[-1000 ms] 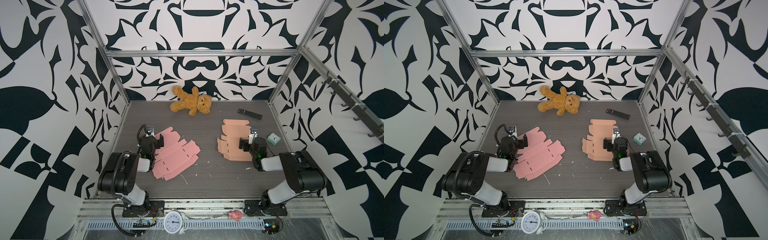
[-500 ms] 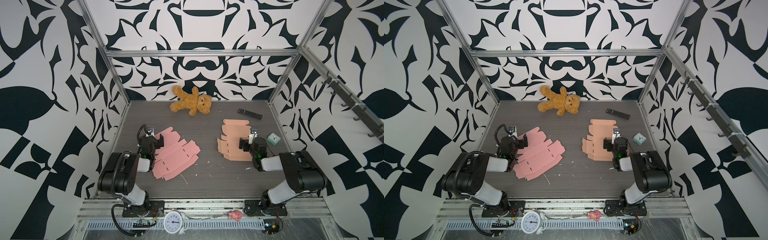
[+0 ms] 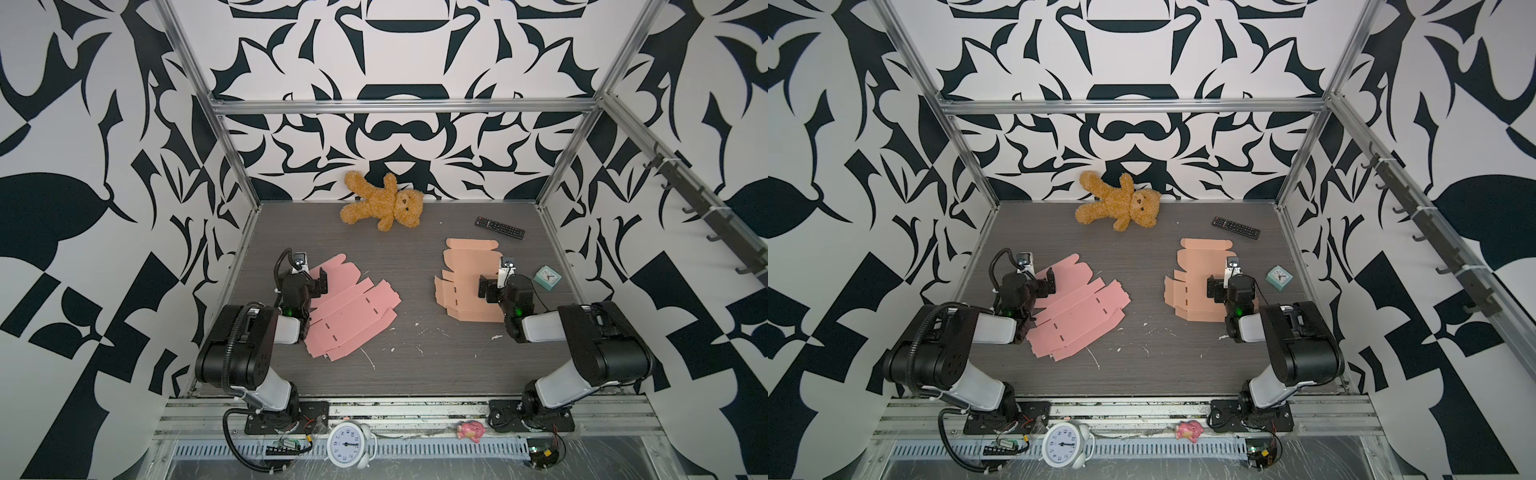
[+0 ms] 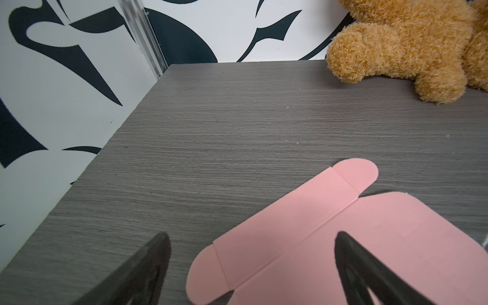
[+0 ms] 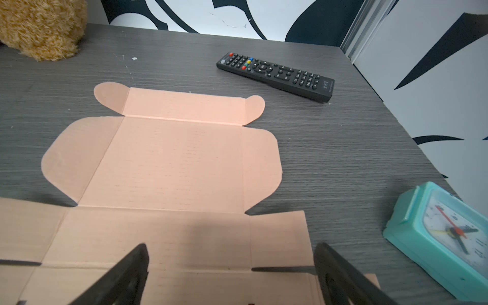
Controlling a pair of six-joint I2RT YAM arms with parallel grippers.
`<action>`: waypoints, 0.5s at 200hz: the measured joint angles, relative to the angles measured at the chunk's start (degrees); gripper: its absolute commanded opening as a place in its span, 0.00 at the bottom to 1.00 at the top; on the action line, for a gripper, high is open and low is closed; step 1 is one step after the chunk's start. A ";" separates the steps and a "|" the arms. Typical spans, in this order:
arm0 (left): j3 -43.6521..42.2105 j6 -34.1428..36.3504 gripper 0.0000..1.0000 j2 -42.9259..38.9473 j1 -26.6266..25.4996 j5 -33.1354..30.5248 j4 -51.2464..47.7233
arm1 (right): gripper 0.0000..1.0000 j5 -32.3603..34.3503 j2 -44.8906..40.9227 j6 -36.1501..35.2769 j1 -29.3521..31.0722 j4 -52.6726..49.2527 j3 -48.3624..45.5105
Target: Fold the paper box
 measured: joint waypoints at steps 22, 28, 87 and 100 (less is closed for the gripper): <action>0.00 0.00 0.99 0.00 0.00 0.00 0.00 | 0.99 0.42 0.00 0.00 0.00 0.00 0.00; 0.00 0.00 0.99 0.00 0.00 0.00 0.00 | 0.99 0.48 0.00 0.00 0.00 0.00 0.00; 0.00 0.00 0.99 0.00 0.00 0.00 0.00 | 0.99 0.94 0.00 0.00 0.00 0.00 0.00; 0.00 0.00 0.99 0.00 0.00 0.00 0.02 | 0.99 0.96 0.00 0.00 0.00 0.00 0.00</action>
